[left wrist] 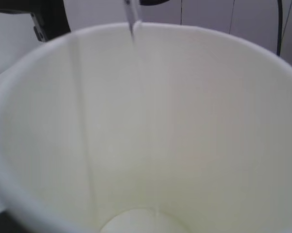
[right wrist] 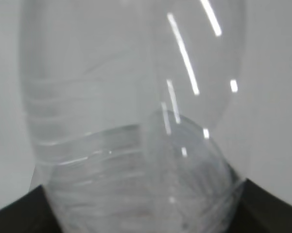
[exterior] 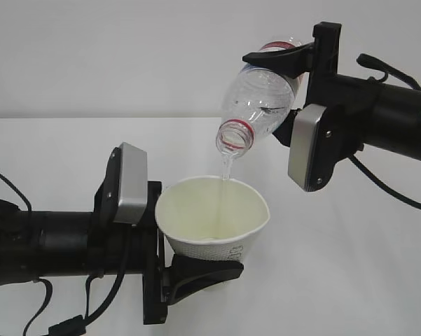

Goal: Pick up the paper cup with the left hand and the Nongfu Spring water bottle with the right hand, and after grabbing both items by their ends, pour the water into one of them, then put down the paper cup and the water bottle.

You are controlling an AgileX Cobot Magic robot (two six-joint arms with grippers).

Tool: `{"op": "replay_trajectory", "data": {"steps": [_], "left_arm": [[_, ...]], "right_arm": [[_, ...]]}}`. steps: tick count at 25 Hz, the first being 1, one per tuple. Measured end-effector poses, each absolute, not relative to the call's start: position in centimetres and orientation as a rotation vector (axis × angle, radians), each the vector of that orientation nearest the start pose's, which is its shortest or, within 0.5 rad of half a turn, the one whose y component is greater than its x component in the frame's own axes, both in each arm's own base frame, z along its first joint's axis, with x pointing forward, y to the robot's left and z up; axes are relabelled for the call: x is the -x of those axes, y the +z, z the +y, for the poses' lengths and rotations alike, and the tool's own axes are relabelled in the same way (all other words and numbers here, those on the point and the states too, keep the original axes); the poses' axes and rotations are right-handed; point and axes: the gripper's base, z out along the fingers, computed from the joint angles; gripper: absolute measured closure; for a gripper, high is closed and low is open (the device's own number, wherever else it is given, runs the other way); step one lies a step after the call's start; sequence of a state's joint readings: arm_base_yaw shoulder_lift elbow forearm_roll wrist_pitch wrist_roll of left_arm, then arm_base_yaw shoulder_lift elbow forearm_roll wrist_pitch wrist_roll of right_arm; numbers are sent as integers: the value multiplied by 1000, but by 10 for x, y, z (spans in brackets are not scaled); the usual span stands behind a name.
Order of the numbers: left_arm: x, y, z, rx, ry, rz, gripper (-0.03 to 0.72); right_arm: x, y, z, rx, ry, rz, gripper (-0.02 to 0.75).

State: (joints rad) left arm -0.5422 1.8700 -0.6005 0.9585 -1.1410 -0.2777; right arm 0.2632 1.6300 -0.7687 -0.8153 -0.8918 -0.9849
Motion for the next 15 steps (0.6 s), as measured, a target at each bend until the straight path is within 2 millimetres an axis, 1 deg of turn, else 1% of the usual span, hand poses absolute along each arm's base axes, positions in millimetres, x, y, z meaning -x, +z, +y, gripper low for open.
{"op": "replay_trajectory", "data": {"steps": [15], "left_arm": [[-218, 141, -209, -1219, -965, 1406, 174]], "right_arm": [[-301, 235, 135, 1545, -508, 603, 243]]}}
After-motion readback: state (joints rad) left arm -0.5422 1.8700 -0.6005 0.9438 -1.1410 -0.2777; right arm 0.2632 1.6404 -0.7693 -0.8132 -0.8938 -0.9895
